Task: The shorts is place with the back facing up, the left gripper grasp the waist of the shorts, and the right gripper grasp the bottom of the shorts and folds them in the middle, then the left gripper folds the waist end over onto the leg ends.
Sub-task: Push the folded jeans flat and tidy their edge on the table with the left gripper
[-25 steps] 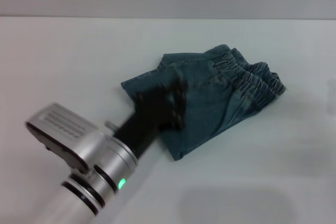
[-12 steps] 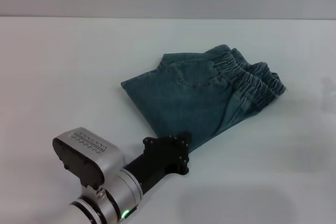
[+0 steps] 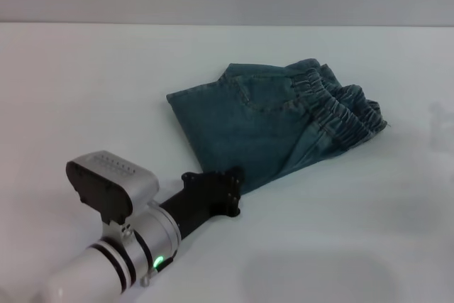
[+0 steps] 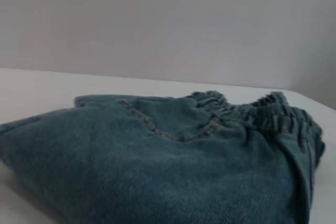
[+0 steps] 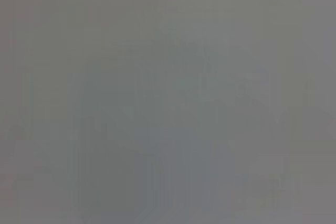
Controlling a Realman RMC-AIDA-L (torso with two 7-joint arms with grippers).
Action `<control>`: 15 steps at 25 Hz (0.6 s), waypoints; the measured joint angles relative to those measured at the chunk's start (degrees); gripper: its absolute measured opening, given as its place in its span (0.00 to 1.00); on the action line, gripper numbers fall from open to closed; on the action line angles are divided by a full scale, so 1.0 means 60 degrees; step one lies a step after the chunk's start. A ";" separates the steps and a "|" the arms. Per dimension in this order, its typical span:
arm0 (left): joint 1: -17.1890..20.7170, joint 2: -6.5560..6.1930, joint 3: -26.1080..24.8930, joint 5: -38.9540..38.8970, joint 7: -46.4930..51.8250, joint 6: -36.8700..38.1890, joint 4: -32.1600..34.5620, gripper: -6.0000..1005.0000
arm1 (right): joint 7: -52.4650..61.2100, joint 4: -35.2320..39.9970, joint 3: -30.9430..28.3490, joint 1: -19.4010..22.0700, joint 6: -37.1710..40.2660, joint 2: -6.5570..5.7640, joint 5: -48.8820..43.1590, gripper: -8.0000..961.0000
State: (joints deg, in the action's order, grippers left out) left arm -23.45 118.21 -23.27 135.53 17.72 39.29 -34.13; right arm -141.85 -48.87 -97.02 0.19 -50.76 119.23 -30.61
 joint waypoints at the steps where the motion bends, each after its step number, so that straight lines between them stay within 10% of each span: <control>1: -0.0078 -0.0001 -0.0012 0.0000 0.0029 0.0008 0.0091 0.01 | 0.0000 -0.0001 0.0040 0.0011 -0.0028 0.0001 0.0006 0.01; 15: -0.1604 0.0043 -0.0073 0.0001 0.1156 0.0115 0.1780 0.02 | 0.0036 -0.0317 0.0162 0.0314 -0.0111 0.0034 0.0066 0.01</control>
State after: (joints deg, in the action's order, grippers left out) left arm -33.07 118.47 -23.71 135.53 24.66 39.98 -23.45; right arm -141.63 -50.77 -96.05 2.08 -51.43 119.43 -30.21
